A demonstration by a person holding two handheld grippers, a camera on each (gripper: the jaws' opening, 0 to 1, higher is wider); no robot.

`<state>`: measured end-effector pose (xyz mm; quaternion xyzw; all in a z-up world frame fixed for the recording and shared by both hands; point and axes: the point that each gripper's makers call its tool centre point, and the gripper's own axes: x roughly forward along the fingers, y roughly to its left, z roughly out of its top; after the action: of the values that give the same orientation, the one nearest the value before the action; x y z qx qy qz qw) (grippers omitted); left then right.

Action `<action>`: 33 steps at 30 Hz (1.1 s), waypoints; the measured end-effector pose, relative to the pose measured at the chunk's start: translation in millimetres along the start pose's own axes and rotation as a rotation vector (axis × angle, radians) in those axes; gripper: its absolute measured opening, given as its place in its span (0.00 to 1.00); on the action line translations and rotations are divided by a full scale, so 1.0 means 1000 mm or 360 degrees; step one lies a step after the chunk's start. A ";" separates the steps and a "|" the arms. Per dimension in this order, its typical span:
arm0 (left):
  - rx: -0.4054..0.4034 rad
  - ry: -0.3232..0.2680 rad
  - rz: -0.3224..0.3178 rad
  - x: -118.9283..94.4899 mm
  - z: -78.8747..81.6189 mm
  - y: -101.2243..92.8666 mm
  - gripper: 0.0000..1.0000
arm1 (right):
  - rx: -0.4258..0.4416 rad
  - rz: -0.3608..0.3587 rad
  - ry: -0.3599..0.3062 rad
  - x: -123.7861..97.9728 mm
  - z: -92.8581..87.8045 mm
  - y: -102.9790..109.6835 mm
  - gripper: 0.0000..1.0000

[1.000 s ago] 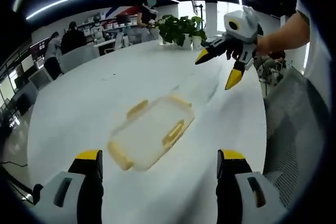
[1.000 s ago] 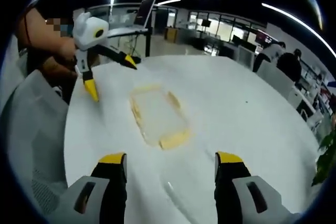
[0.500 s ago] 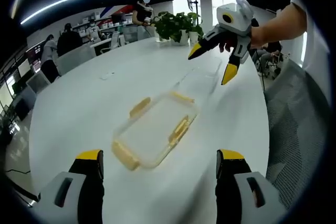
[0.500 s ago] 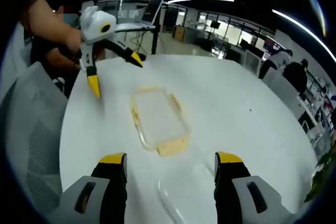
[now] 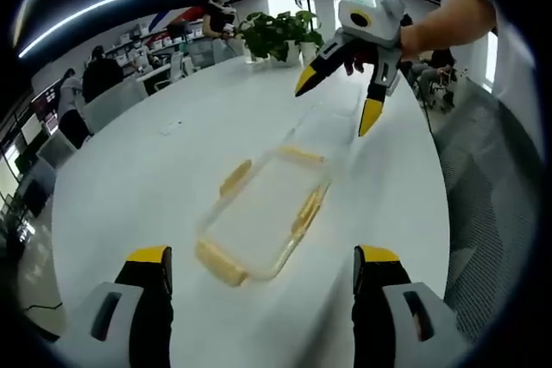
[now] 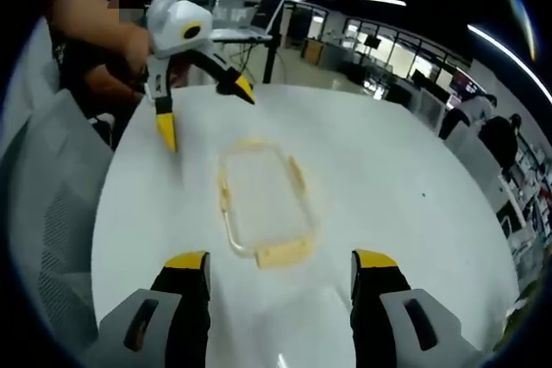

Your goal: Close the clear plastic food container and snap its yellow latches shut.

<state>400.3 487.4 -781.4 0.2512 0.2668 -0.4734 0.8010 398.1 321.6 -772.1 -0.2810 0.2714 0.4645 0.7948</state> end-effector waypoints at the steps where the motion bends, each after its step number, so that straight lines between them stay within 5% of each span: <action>1: 0.0010 0.0004 -0.0005 0.001 0.000 0.001 0.86 | -0.0006 0.0008 0.0006 0.001 0.000 0.000 0.65; 20: 0.0106 0.0103 -0.0070 0.007 -0.014 0.014 0.83 | -0.0149 0.0150 0.0103 0.024 -0.001 0.009 0.62; 33: 0.0323 0.0229 -0.0161 0.015 -0.021 0.014 0.80 | -0.0260 0.0215 0.0220 0.035 -0.011 0.009 0.61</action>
<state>415.3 497.7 -805.0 0.3505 0.2864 -0.5186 0.7254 402.9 338.6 -805.6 -0.3573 0.3051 0.5170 0.7155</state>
